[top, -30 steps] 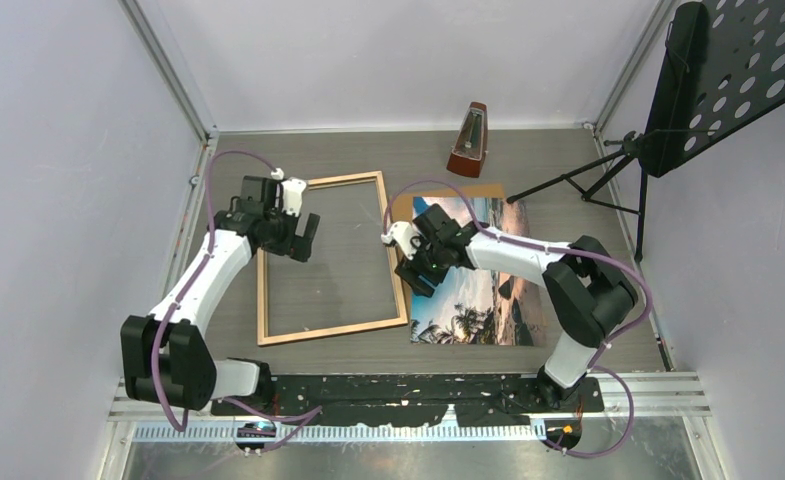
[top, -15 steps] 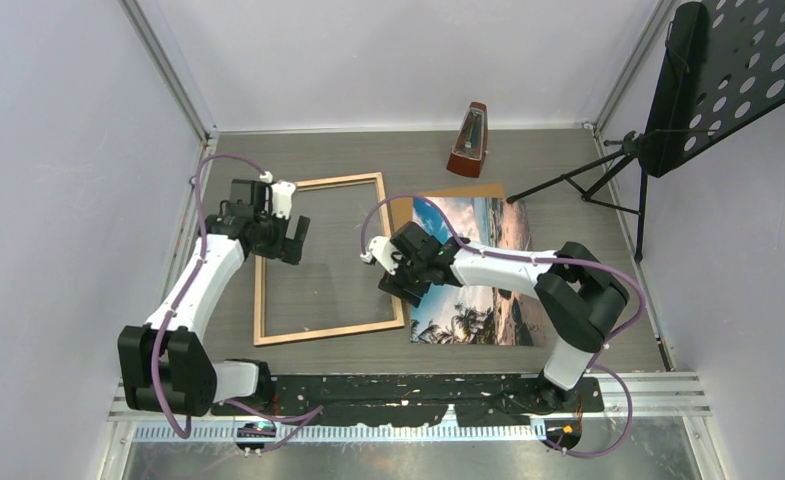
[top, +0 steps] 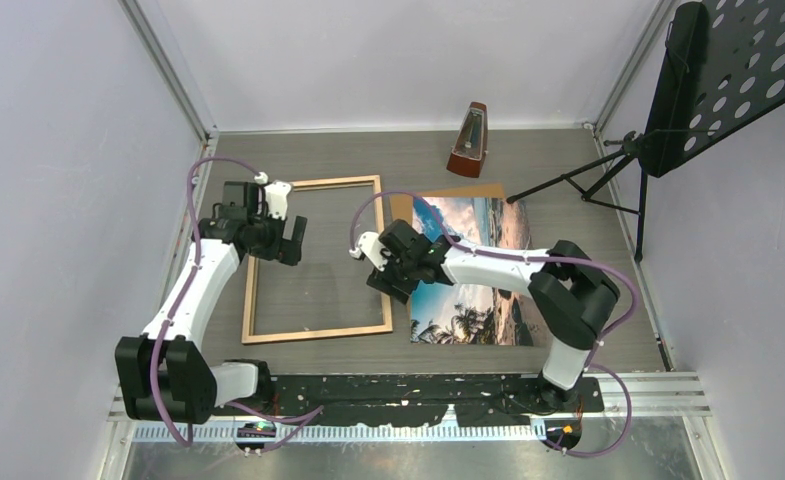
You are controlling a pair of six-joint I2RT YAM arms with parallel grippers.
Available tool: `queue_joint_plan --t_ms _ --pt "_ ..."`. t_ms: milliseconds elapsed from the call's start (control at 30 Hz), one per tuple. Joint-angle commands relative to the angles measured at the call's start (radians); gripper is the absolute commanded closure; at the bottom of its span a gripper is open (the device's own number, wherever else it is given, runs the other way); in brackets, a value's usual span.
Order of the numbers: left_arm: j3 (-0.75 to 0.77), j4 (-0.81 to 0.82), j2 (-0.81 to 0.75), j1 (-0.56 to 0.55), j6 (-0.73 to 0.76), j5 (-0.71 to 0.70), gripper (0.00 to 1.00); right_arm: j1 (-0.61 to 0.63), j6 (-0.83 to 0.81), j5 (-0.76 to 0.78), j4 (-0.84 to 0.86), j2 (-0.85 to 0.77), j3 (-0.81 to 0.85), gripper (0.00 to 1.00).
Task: Put the photo into the frame
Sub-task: Move the photo frame to the center of the board, then pick up the photo at the center of the board.
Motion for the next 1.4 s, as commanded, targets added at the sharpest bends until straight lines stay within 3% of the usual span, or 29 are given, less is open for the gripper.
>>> queue_joint_plan --t_ms 0,233,333,600,867,1000,1367 --pt "0.022 0.010 0.002 0.004 -0.019 0.119 0.01 -0.023 0.017 0.045 0.012 -0.135 -0.009 0.30" --pt "0.104 0.028 0.061 -0.064 -0.059 0.223 0.00 -0.181 0.036 -0.001 -0.019 -0.391 -0.152 0.24" --pt "0.136 0.045 0.093 -0.130 -0.069 0.239 0.00 -0.292 0.048 -0.072 -0.077 -0.441 -0.177 0.14" --pt "0.203 0.147 0.224 -0.338 -0.134 0.292 0.00 -0.544 0.034 -0.118 -0.148 -0.572 -0.291 0.13" --pt "0.306 0.203 0.423 -0.536 -0.235 0.317 0.01 -0.831 0.003 -0.223 -0.150 -0.535 -0.335 0.14" --pt "0.364 0.209 0.539 -0.574 -0.331 0.357 0.03 -0.965 0.017 -0.300 -0.142 -0.493 -0.330 0.15" --pt "0.425 0.234 0.678 -0.641 -0.508 0.268 0.05 -1.184 0.026 -0.453 -0.152 -0.313 -0.284 0.17"
